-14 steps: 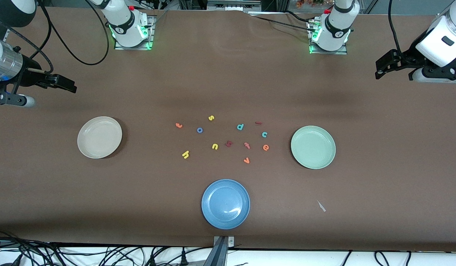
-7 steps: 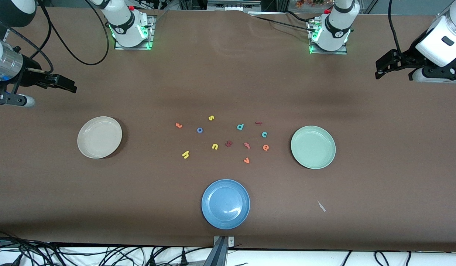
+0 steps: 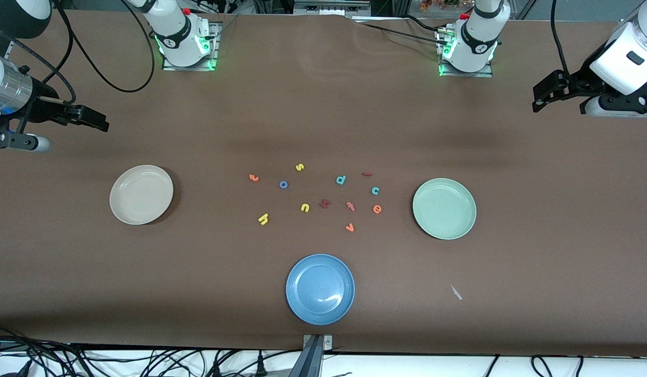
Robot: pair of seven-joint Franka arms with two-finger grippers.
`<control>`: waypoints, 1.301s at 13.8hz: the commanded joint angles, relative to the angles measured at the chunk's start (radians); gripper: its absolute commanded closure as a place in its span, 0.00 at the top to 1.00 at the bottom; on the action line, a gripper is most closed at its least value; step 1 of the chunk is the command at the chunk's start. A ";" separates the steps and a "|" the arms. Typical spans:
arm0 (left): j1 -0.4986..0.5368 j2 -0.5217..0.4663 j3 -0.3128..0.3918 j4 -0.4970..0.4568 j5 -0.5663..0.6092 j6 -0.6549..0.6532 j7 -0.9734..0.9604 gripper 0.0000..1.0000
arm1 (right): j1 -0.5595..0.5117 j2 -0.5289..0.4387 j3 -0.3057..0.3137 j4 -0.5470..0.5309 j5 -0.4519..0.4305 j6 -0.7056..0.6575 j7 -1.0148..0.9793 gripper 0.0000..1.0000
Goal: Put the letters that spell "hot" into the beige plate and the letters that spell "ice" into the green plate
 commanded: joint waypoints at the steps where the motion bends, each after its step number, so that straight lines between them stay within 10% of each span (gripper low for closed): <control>1: 0.006 0.011 -0.002 0.029 -0.032 -0.014 -0.002 1.00 | 0.009 0.009 -0.007 0.024 0.003 -0.020 0.003 1.00; 18: -0.009 0.068 -0.010 0.028 -0.030 -0.076 -0.002 1.00 | 0.011 0.021 -0.003 0.024 0.004 -0.027 -0.002 1.00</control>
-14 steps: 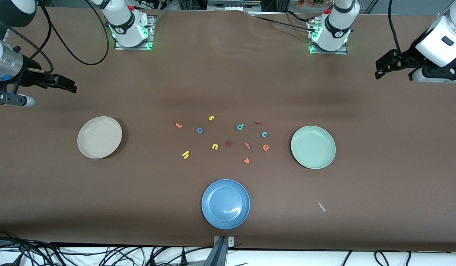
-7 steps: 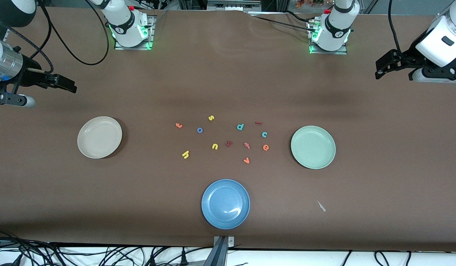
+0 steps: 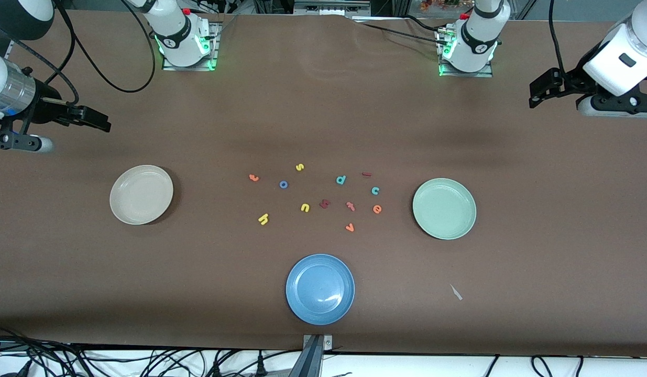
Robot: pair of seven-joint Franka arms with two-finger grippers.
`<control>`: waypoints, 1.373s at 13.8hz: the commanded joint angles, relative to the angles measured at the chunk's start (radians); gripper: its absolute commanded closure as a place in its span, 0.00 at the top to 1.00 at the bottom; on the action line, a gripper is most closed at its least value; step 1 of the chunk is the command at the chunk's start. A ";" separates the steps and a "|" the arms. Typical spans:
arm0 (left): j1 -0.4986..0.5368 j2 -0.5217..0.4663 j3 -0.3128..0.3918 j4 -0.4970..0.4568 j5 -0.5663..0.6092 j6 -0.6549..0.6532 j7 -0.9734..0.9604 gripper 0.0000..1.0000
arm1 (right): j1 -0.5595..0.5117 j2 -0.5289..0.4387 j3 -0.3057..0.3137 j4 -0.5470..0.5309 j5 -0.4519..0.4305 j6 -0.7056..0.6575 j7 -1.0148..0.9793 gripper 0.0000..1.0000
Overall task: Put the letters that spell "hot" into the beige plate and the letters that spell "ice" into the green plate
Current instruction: 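Reach both grippers down toward the scattered foam letters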
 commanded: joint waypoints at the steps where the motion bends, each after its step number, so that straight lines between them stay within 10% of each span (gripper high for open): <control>1: -0.005 0.062 -0.003 0.028 -0.032 -0.036 0.006 1.00 | 0.003 0.014 -0.003 0.024 0.004 -0.039 -0.002 1.00; 11: -0.241 0.427 -0.011 0.217 -0.030 0.073 0.008 1.00 | 0.095 0.033 0.000 -0.040 0.003 0.036 0.064 1.00; 19: -0.342 0.712 -0.009 0.217 -0.018 0.498 -0.032 1.00 | 0.270 0.146 0.005 -0.141 0.020 0.326 0.446 1.00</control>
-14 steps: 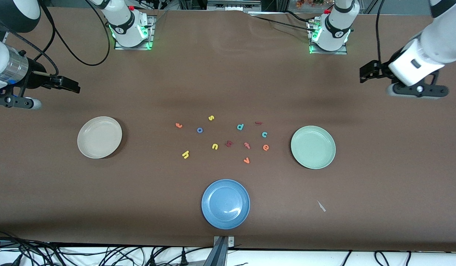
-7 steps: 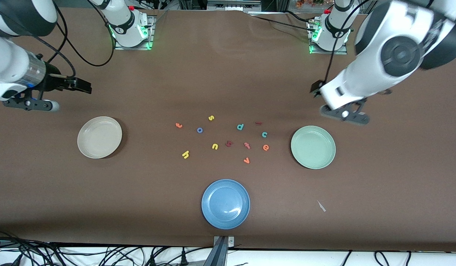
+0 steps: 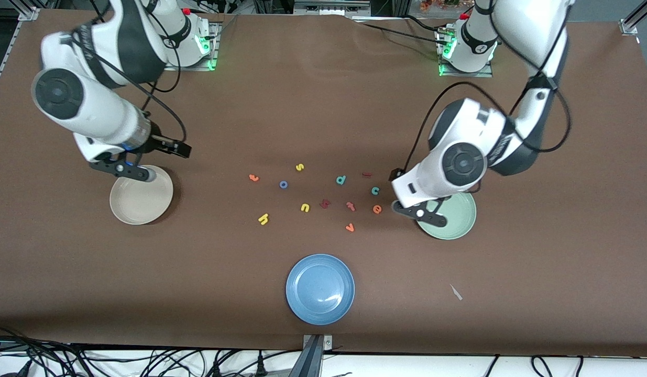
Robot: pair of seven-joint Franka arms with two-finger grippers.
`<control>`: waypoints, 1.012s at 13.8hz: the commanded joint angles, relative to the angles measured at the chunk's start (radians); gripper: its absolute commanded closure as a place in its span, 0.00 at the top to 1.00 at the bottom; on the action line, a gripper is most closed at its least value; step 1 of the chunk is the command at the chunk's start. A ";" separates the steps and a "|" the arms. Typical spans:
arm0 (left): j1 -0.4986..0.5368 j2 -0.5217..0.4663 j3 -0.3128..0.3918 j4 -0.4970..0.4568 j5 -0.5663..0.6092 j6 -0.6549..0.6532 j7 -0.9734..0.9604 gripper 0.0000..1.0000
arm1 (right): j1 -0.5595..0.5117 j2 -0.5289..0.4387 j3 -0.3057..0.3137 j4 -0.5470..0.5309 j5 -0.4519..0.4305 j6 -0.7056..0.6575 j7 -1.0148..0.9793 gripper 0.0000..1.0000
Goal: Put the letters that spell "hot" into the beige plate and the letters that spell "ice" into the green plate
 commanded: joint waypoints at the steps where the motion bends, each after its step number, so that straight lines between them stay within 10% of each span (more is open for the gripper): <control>1: -0.017 0.089 0.009 0.046 -0.017 0.094 -0.007 1.00 | 0.023 0.009 -0.002 -0.049 0.016 0.102 0.093 1.00; 5: -0.051 0.169 0.011 0.047 -0.017 0.177 0.006 0.97 | 0.067 0.080 0.028 -0.081 0.052 0.265 0.236 1.00; 9: -0.098 0.208 0.021 0.038 0.000 0.280 -0.001 0.70 | 0.087 0.193 0.057 -0.086 0.046 0.376 0.242 1.00; 14: -0.098 0.215 0.020 0.021 0.056 0.283 -0.005 0.63 | 0.107 0.239 0.063 -0.161 0.020 0.465 -0.003 1.00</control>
